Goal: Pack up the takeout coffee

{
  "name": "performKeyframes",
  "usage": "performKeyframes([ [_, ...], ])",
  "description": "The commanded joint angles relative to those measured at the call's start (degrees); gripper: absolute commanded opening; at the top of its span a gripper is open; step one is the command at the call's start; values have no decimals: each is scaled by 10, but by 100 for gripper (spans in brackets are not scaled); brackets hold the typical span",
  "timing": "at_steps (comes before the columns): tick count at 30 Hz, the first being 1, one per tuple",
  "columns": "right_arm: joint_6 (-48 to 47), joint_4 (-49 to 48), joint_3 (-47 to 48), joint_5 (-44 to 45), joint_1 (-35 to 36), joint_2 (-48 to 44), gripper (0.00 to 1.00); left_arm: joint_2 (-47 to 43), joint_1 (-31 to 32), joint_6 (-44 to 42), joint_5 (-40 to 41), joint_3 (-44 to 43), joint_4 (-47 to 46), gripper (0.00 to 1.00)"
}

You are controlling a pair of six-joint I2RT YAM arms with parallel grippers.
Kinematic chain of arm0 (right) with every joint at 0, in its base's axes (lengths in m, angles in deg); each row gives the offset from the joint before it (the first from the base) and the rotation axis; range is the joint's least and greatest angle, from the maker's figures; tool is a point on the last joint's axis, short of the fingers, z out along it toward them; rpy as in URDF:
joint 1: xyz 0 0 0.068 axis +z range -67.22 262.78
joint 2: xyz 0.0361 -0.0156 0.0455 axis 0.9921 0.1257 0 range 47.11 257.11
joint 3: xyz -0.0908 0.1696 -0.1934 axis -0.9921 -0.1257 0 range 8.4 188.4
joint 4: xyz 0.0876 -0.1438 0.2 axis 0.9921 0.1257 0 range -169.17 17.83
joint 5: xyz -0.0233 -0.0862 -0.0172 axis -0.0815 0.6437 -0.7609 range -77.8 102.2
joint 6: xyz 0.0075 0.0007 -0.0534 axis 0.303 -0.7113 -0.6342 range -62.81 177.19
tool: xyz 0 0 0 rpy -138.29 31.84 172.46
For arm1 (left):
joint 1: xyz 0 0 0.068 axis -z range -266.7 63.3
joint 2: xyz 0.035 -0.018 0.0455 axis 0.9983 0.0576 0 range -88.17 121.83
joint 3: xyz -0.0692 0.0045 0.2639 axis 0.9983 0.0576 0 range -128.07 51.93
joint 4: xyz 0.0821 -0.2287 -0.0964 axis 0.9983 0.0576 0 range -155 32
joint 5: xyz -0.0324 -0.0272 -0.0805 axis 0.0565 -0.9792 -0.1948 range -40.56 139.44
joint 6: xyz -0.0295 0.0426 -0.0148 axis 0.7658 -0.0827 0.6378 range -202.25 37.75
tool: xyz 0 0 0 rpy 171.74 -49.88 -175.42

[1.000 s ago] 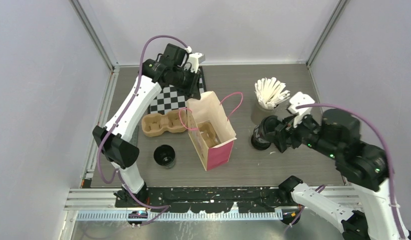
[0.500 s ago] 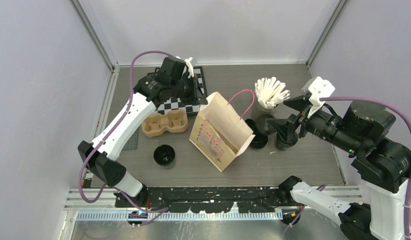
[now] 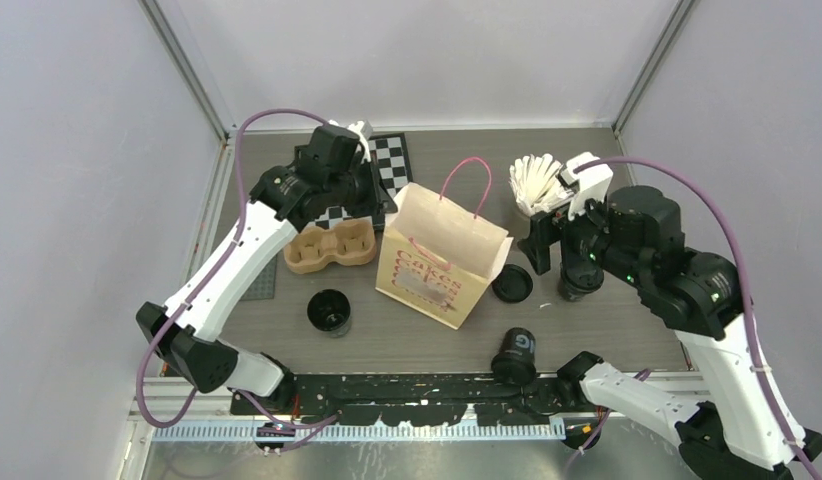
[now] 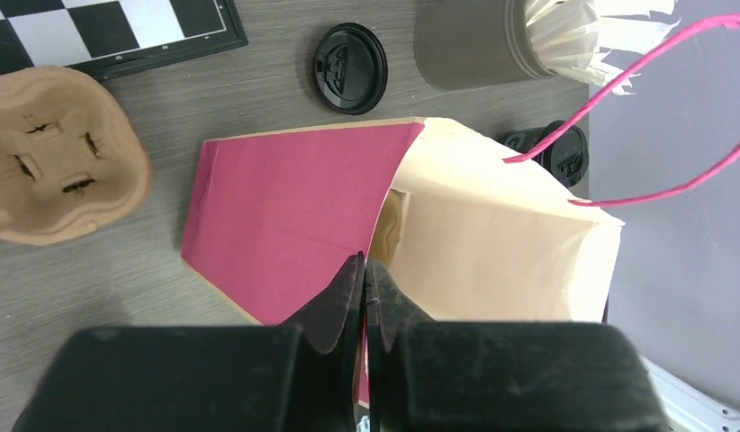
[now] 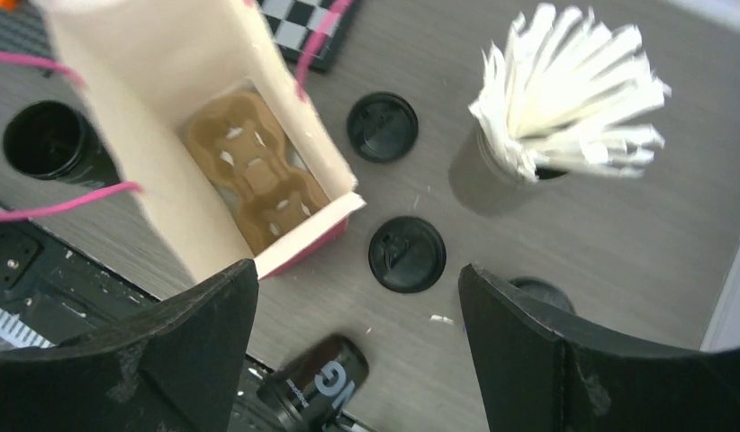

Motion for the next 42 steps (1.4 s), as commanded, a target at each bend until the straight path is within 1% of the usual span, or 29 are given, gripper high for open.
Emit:
performKeyframes([
  [1,146,26,2,125,2,13,86,-28,2,-31,18,-7,15,5],
  [3,244,64,13,194,2,21,86,-30,1,-44,22,-12,27,5],
  [5,297,102,15,190,2,25,85,-32,1,-56,28,-14,36,6],
  [7,311,135,6,159,2,23,82,-34,0,-68,35,-13,42,9],
  [10,305,149,-34,101,2,-5,80,-35,0,-76,45,-12,50,11],
  [14,317,75,-109,16,2,-76,74,-47,-5,-70,50,-2,34,11],
  [16,299,48,-132,-24,2,-93,74,-50,-13,-66,50,0,34,10],
  [18,227,45,-123,-47,2,-89,76,-52,-22,-66,50,-3,38,7],
  [20,104,49,-88,-48,2,-70,78,-59,-28,-67,50,-1,37,6],
  [21,35,48,-81,-74,2,-63,78,-63,-28,-68,47,1,33,6],
  [24,-173,30,-128,-190,2,-88,80,-65,-30,-68,23,6,25,8],
  [26,-272,27,-164,-221,2,-118,79,-67,-30,-65,3,12,15,9],
  [28,-327,25,-193,-220,2,-149,78,-74,-30,-60,-7,20,5,12],
  [30,-362,46,-217,-234,1,-181,78,-80,-30,-64,-13,17,1,16],
  [32,-384,83,-227,-266,2,-201,78,-83,-30,-73,-17,9,1,24],
  [33,-397,105,-231,-278,2,-208,78,-85,-30,-77,-16,3,5,30],
  [34,-409,134,-234,-286,1,-212,78,-86,-30,-83,-13,-2,10,37],
  [35,-422,156,-235,-292,1,-213,77,-88,-30,-88,-8,-8,14,40],
  [36,-433,178,-237,-295,2,-213,77,-92,-30,-93,-2,-11,19,46],
  [38,-455,214,-241,-285,1,-204,77,-101,-30,-102,3,-11,21,52],
  [42,-474,235,-253,-252,1,-187,77,-125,-30,-117,16,5,27,63],
])
